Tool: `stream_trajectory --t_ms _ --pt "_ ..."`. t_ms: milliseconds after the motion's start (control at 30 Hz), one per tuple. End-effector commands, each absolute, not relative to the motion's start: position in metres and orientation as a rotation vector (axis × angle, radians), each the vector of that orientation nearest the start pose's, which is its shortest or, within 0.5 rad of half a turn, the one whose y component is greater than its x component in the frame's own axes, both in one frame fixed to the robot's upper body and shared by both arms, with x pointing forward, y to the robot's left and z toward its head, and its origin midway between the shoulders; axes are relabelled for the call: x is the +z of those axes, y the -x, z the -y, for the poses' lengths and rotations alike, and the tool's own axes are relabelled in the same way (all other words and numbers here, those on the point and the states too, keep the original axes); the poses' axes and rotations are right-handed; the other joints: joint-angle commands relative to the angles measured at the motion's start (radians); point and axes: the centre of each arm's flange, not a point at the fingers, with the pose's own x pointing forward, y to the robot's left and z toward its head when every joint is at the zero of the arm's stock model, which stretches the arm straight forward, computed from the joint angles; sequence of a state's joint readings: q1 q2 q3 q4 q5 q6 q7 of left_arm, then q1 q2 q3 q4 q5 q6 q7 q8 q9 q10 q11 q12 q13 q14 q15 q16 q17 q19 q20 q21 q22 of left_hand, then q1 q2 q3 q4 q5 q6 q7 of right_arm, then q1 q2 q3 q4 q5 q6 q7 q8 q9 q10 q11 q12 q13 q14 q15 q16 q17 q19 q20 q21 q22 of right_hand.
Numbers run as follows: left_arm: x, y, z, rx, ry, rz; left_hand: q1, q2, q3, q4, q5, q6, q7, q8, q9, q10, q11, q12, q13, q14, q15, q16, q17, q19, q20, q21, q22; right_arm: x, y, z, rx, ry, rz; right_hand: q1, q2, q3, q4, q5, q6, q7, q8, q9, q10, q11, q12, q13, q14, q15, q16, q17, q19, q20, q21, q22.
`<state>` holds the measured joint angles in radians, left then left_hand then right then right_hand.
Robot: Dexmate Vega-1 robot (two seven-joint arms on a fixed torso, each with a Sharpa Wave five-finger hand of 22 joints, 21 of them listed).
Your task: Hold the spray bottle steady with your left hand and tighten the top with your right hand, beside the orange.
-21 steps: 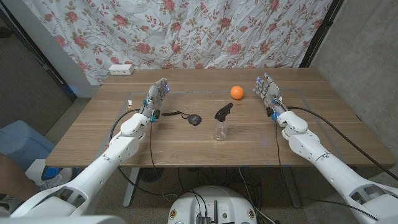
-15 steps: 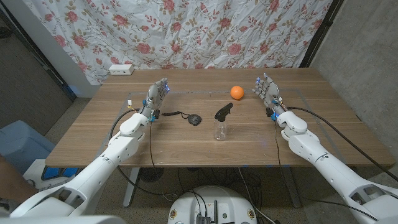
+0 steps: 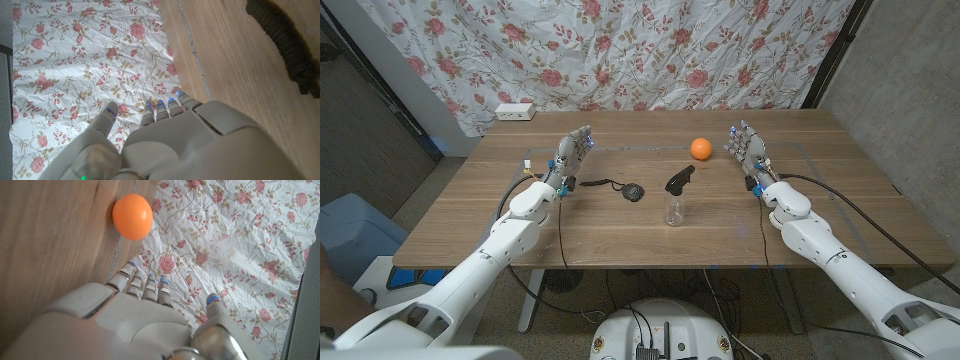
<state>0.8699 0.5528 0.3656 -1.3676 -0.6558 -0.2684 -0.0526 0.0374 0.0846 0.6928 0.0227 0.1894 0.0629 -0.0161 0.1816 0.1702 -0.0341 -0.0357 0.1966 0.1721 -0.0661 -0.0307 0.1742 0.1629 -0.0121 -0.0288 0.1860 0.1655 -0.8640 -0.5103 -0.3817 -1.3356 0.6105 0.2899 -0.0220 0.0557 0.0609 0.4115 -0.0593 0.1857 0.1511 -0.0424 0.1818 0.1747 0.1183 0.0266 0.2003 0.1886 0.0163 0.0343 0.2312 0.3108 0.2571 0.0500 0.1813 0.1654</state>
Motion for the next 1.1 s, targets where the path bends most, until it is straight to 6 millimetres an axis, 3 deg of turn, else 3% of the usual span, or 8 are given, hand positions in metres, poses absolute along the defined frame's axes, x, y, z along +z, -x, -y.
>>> stream_trajectory --t_ms 33,100,267,367,833,1100 --pt "-0.025 -0.628 -0.285 -0.286 -0.032 0.583 0.015 0.021 0.001 -0.014 -0.001 0.013 -0.002 0.005 0.002 0.008 -0.005 0.004 0.003 0.006 -0.010 0.006 0.003 0.008 -0.048 0.006 0.003 -0.035 -0.645 0.283 0.170 -0.001 0.596 0.006 0.000 0.000 -0.006 0.002 0.010 -0.003 0.008 0.004 0.009 0.000 0.005 0.005 0.004 0.005 0.003 -0.001 0.005 -0.002 0.007 0.003" --pt "-0.024 -0.626 -0.284 -0.291 -0.042 0.585 0.022 0.019 0.003 -0.026 -0.003 0.014 -0.005 0.006 0.002 0.010 -0.006 0.004 0.003 0.007 -0.012 0.006 0.003 0.008 -0.049 0.005 0.003 -0.033 -0.645 0.283 0.170 0.004 0.598 0.006 0.000 0.000 -0.007 0.002 0.011 -0.004 0.009 0.004 0.009 0.001 0.005 0.005 0.005 0.004 0.003 -0.001 0.005 -0.001 0.007 0.003" --pt "-0.024 -0.625 -0.281 -0.324 -0.062 0.618 0.057 0.003 0.011 -0.085 -0.009 0.014 -0.012 0.008 0.002 0.020 -0.017 0.003 0.003 0.013 -0.017 0.005 0.003 0.013 -0.053 0.003 0.001 -0.031 -0.647 0.284 0.161 0.014 0.612 0.006 0.001 -0.001 -0.009 0.002 0.015 -0.005 0.009 0.004 0.011 0.000 0.005 0.005 0.006 0.005 0.002 -0.003 0.007 -0.001 0.008 0.003" --pt "-0.023 -0.625 -0.278 -0.349 -0.084 0.637 0.091 -0.014 0.016 -0.148 -0.015 0.038 -0.027 0.017 0.002 0.041 -0.026 0.005 0.004 0.025 -0.032 0.006 0.004 0.034 -0.056 0.006 0.001 -0.031 -0.649 0.282 0.164 0.006 0.624 0.005 0.000 -0.003 -0.009 0.002 0.019 -0.005 0.011 0.004 0.012 0.001 0.005 0.005 0.009 0.004 0.003 -0.004 0.009 0.000 0.008 0.003" --pt "-0.022 -0.619 -0.273 -0.413 -0.164 0.584 0.127 -0.032 0.018 -0.198 -0.017 0.053 -0.045 0.020 0.003 0.062 -0.050 0.006 0.004 0.032 -0.043 0.005 0.004 0.046 -0.058 0.005 0.001 -0.025 -0.656 0.286 0.163 0.012 0.633 0.001 -0.001 -0.007 -0.011 0.001 0.025 -0.007 0.011 0.004 0.017 0.001 0.006 0.005 0.012 0.003 0.003 -0.006 0.013 -0.003 0.009 0.003" --pt "-0.019 -0.618 -0.273 -0.479 -0.193 0.577 0.163 -0.036 0.025 -0.213 -0.013 0.073 -0.050 0.026 0.003 0.082 -0.060 0.008 0.004 0.043 -0.043 0.006 0.004 0.060 -0.057 0.005 0.000 -0.025 -0.657 0.289 0.146 0.005 0.632 0.002 0.002 -0.006 -0.013 0.001 0.027 -0.007 0.011 0.004 0.019 0.003 0.005 0.005 0.014 0.003 0.003 -0.008 0.014 -0.004 0.009 0.003"
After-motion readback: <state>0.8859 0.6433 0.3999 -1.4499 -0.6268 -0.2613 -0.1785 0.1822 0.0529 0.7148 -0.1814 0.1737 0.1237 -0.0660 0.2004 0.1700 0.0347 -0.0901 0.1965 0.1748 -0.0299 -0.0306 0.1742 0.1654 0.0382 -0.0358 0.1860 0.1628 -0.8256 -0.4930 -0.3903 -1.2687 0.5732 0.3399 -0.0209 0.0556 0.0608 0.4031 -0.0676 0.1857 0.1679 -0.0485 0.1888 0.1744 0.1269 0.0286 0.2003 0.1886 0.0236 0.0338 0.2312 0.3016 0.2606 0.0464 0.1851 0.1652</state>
